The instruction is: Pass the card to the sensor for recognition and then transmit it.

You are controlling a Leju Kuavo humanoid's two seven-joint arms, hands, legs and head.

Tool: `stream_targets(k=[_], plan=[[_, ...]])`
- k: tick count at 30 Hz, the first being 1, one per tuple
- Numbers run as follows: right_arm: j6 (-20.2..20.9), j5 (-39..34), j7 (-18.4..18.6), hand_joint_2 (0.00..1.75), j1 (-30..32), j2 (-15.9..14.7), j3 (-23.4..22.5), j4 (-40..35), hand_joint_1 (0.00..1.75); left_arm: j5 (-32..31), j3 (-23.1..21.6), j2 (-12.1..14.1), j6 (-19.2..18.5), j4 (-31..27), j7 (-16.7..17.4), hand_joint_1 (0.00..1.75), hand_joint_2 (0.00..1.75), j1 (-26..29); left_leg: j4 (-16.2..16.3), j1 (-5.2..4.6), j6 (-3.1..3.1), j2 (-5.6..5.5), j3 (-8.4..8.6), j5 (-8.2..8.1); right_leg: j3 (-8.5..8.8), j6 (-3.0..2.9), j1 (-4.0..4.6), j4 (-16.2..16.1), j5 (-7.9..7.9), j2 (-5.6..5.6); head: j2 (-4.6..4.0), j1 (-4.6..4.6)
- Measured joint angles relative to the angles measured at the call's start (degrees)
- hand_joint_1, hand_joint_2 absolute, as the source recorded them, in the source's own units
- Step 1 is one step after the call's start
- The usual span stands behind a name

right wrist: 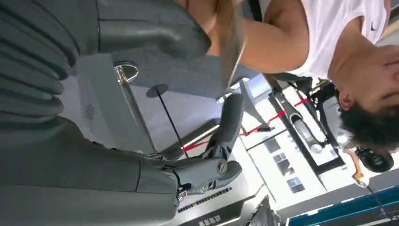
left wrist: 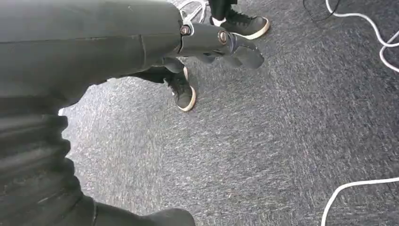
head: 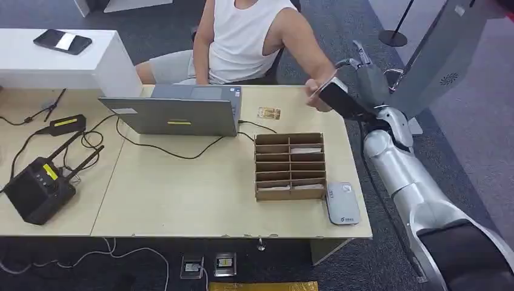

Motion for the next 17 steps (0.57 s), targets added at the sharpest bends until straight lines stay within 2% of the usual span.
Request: stream_targets(k=[5, 9, 13, 17], plan=[[-3.63, -2.12, -0.35, 1.75, 0.68, -0.18, -0.09, 0.35, 0.00, 0.31, 0.00, 0.00, 0.28, 0.00, 0.00, 0.00, 1.75, 0.43, 0.01, 0.00, 0.00, 0.02, 0.00, 0.00, -0.04, 0.00, 0.00, 0.00, 0.00, 0.02, 0.00, 0.00], [-7.47, -5.24, -0.31, 1.75, 1.26, -1.61, -1.88, -0.48, 0.00, 0.63, 0.00, 0.00, 0.66, 0.00, -0.02, 0.00, 1.75, 1.05, 0.03, -0.02, 0.00, 0.03, 0.01, -0.01, -0.06, 0.00, -0.01, -0.02, 0.00, 0.01, 0.00, 0.00], [-11.95, -12.38, -0.35, 1.75, 1.48, -4.98, -5.83, -2.01, 0.00, 0.90, 0.00, 0.02, 1.16, 0.00, -0.22, 0.00, 1.75, 1.73, 0.05, -0.06, 0.01, 0.02, 0.01, -0.01, -0.06, 0.01, -0.05, -0.05, 0.00, -0.01, 0.00, 0.00], [-17.36, -19.68, -1.42, 1.75, 2.46, -9.73, -11.42, -3.24, 0.00, 0.90, 0.00, 0.04, 1.22, 0.00, -0.52, 0.00, 1.75, 2.05, 0.07, -0.07, 0.03, -0.02, -0.01, -0.02, -0.04, 0.01, -0.06, -0.07, 0.00, -0.07, 0.00, 0.02]])
